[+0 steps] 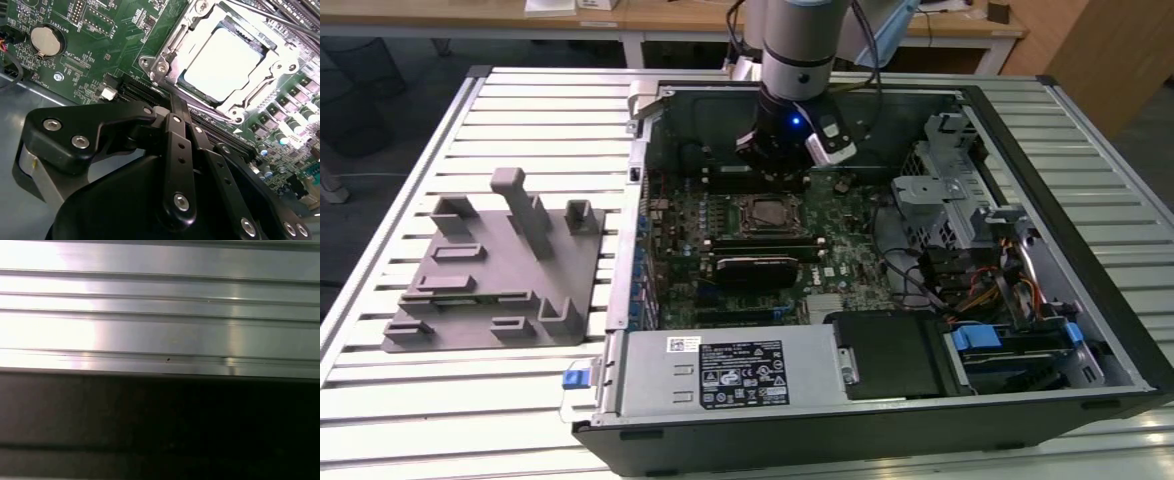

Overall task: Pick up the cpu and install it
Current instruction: 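Install the first cpu locking lever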

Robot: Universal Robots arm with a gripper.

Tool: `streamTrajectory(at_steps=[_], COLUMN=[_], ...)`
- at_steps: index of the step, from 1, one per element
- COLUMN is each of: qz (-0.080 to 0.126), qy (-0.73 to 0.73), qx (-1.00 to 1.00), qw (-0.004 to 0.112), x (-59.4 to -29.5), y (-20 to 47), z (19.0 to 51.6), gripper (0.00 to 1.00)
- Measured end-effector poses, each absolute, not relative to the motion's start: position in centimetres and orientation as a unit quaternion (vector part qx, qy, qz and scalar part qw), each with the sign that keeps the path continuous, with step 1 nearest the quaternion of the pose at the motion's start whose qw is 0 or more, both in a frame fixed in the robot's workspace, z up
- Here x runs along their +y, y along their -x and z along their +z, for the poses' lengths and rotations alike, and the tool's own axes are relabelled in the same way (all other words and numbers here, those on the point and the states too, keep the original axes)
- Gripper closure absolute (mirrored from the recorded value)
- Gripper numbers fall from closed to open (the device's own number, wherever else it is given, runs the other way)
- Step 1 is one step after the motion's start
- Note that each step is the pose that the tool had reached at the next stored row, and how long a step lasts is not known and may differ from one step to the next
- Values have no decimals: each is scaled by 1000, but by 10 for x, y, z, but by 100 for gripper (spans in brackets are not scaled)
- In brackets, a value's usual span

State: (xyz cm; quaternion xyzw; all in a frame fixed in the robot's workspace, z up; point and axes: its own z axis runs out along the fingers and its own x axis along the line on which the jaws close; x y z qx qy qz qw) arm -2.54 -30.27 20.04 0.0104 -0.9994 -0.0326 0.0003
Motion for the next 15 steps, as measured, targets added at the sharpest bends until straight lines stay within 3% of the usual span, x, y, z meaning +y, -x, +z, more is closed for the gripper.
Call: streamTrajectory(at_steps=[15], qz=[-31], qy=[-10], qx=[-999], qw=[0], x=[-303], y=[23], z=[201], gripper=[89])
